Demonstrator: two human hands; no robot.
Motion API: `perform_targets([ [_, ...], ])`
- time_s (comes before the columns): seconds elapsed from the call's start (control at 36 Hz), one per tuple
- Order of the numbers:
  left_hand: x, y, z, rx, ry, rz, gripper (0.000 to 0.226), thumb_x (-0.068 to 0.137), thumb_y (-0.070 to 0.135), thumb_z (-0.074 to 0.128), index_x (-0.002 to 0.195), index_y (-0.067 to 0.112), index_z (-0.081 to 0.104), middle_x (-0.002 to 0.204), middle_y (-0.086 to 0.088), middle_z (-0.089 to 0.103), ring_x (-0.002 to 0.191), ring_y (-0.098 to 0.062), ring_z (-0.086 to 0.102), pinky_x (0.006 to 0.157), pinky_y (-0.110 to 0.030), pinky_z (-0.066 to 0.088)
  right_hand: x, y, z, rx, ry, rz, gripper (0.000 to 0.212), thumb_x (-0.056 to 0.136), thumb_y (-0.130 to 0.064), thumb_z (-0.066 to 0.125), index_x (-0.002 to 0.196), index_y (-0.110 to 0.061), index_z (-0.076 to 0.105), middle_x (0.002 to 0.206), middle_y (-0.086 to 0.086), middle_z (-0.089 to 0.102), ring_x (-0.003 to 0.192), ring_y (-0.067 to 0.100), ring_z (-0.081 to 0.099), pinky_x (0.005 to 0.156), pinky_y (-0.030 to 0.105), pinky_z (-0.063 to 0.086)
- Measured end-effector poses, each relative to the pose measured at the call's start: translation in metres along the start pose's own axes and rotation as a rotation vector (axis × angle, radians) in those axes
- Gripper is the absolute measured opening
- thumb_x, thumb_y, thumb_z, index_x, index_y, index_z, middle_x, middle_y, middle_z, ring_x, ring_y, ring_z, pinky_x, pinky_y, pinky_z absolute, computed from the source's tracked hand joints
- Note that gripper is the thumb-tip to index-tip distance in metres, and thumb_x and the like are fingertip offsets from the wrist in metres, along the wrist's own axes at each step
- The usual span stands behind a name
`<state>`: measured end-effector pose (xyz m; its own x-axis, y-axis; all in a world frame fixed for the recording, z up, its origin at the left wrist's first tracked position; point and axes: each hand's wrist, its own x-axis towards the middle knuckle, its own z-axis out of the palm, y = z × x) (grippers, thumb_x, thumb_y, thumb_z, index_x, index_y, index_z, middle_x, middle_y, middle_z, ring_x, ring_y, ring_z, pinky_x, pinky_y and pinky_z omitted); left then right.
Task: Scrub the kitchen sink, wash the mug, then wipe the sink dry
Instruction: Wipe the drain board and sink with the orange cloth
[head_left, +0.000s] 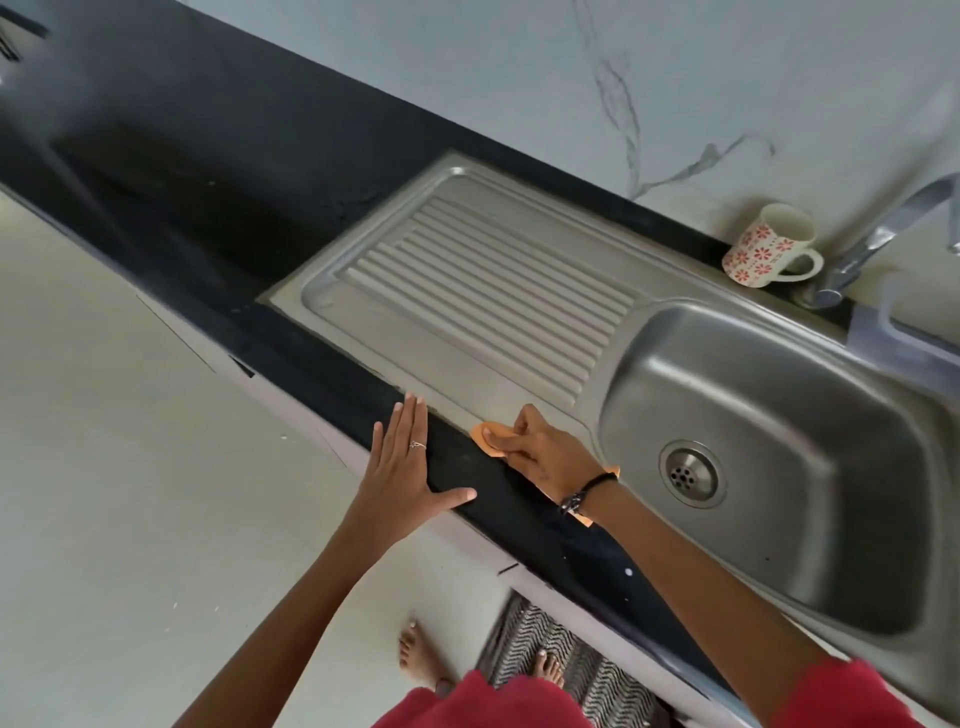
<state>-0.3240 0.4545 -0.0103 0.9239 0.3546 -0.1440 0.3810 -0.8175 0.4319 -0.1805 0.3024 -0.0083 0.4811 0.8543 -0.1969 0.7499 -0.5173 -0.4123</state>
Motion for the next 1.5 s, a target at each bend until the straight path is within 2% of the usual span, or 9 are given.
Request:
perform_targets([
  [0.19,0.014,-0.031,-0.021,-0.036,0.026,-0.060,0.117,0.076,0.059,0.062,0.145,0.010,-0.019,0.155,-0.005,-0.020,0.143,-0.020,-0.019,0.111,-0.033,-0.015,0.042,-0.030,-0.001,-0.079,-0.010,-0.013,0.037,0.098,-0.027,0.041,0.134,-0.036,0.047,0.098,0.000,0.030,0.068,0.018,0.044,0.062,0.027,0.036],
  [0.33,0.023,-0.048,-0.031,-0.024,0.059,-0.083,0.116,0.076,0.061,0.060,0.146,0.009,-0.017,0.156,-0.007,-0.017,0.144,-0.022,-0.016,0.110,-0.034,-0.014,0.063,-0.042,-0.001,-0.125,-0.024,-0.053,0.037,0.098,-0.025,0.040,0.134,-0.033,0.046,0.111,0.007,0.039,0.066,0.019,0.043,0.062,0.027,0.040],
  [0.58,0.048,-0.085,-0.054,-0.045,0.038,-0.097,0.121,0.073,0.059,0.065,0.145,0.009,-0.018,0.156,-0.005,-0.019,0.143,-0.019,-0.018,0.111,-0.033,-0.014,0.105,-0.056,0.004,-0.055,0.000,-0.119,0.041,0.096,-0.020,0.046,0.134,-0.034,0.047,0.111,0.009,0.041,0.068,0.017,0.041,0.063,0.024,0.035],
  [0.75,0.076,-0.108,-0.071,-0.127,0.017,-0.121,0.125,0.071,0.059,0.067,0.146,0.007,-0.018,0.156,-0.005,-0.019,0.142,-0.017,-0.021,0.110,-0.030,-0.016,0.142,-0.072,0.004,-0.030,-0.015,-0.138,0.039,0.097,-0.023,0.045,0.134,-0.036,0.047,0.111,0.008,0.041,0.067,0.017,0.042,0.064,0.025,0.040],
  [0.89,0.097,-0.135,-0.086,-0.073,-0.006,-0.132,0.135,0.049,0.086,0.036,0.145,0.008,-0.020,0.154,-0.003,-0.021,0.133,-0.008,-0.028,0.110,-0.032,-0.016,0.181,-0.092,0.001,0.020,-0.044,-0.154,0.037,0.097,-0.025,0.044,0.132,-0.036,0.048,0.109,0.007,0.040,0.066,0.017,0.042,0.067,0.028,0.046],
  [1.03,0.109,-0.164,-0.097,-0.014,-0.015,-0.141,0.143,0.037,0.102,0.016,0.140,0.011,-0.026,0.147,0.004,-0.027,0.133,-0.010,-0.030,0.109,-0.032,-0.018,0.209,-0.104,-0.003,0.041,-0.118,-0.167,0.039,0.097,-0.022,0.044,0.134,-0.035,0.046,0.114,0.006,0.038,0.073,0.016,0.042,0.068,0.024,0.037],
  [1.28,0.121,-0.197,-0.117,0.086,-0.100,-0.075,0.133,0.040,0.100,0.016,0.133,0.018,-0.032,0.141,0.005,-0.037,0.132,-0.012,-0.033,0.108,-0.030,-0.019,0.232,-0.118,-0.001,-0.001,-0.137,-0.168,0.042,0.098,-0.024,0.041,0.138,-0.035,0.040,0.117,0.008,0.037,0.072,0.016,0.040,0.069,0.027,0.041],
  [1.42,0.140,-0.211,-0.135,0.088,-0.176,-0.002,0.134,0.036,0.102,0.018,0.129,0.025,-0.038,0.137,0.009,-0.044,0.125,-0.006,-0.044,0.104,-0.025,-0.025,0.243,-0.125,0.002,0.015,-0.144,-0.116,0.040,0.098,-0.028,0.040,0.137,-0.036,0.041,0.115,0.007,0.037,0.074,0.014,0.040,0.067,0.023,0.033],
  [1.5,0.157,-0.220,-0.144,0.079,-0.197,0.043,0.136,0.034,0.102,0.017,0.133,0.023,-0.033,0.140,0.009,-0.039,0.130,-0.009,-0.038,0.106,-0.027,-0.022,0.253,-0.133,0.004,0.038,-0.134,-0.072,0.038,0.098,-0.030,0.040,0.135,-0.039,0.043,0.113,0.006,0.037,0.076,0.014,0.040,0.068,0.024,0.032],
])
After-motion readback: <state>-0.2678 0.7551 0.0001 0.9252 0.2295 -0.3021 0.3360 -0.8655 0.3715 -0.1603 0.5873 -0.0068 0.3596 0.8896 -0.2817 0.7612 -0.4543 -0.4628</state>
